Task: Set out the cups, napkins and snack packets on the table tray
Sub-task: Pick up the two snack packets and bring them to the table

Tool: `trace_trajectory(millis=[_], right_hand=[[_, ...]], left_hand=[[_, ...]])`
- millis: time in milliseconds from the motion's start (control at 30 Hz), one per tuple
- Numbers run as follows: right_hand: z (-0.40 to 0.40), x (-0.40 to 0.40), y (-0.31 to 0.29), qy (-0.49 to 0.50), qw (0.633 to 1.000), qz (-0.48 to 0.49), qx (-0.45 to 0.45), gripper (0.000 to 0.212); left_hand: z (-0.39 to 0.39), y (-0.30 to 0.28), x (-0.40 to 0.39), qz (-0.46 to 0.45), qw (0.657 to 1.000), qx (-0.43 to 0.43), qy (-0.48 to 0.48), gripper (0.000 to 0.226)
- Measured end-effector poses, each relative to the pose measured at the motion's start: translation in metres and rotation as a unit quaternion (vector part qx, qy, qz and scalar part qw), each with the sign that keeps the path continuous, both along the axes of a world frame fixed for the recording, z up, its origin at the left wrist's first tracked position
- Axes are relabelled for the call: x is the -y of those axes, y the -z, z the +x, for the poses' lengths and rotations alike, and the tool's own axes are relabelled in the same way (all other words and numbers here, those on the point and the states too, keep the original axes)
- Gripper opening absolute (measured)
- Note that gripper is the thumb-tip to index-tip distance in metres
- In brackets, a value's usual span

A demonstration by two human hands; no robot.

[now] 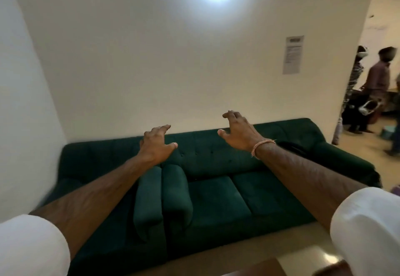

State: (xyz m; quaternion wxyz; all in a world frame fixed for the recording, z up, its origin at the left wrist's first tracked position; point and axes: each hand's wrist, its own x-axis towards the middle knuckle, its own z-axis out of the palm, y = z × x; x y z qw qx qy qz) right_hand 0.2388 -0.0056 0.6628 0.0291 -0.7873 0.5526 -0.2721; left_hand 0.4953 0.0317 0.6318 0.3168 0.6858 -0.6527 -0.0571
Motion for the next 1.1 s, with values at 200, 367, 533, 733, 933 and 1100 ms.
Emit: trace_trajectory(millis=[200,367,533,733,933,1100], right_hand=[[-0.151,0.037,0.063,0.062,0.996,0.057,-0.027,0.062],[-0.279,0.062,0.137,0.100,0.988,0.116,-0.015,0.059],[-0.391,0.066,0.225,0.148,0.972,0.182,0.011,0.057],[-0.496,0.049,0.340,0.204,0.945,0.254,0.029,0.053],[-0.573,0.013,0.472,0.260,0.908,0.327,0.038,0.050],[-0.618,-0.039,0.575,0.317,0.858,0.402,0.054,0.051]], left_hand=[[-0.140,0.064,0.054,0.062,0.998,0.000,0.025,0.070],[-0.262,0.141,0.095,0.117,0.991,-0.004,0.061,0.068],[-0.378,0.230,0.118,0.196,0.975,-0.005,0.107,0.067],[-0.493,0.337,0.125,0.283,0.941,0.023,0.183,0.065],[-0.577,0.454,0.112,0.362,0.899,0.025,0.245,0.062],[-0.635,0.545,0.088,0.436,0.854,0.026,0.283,0.062]])
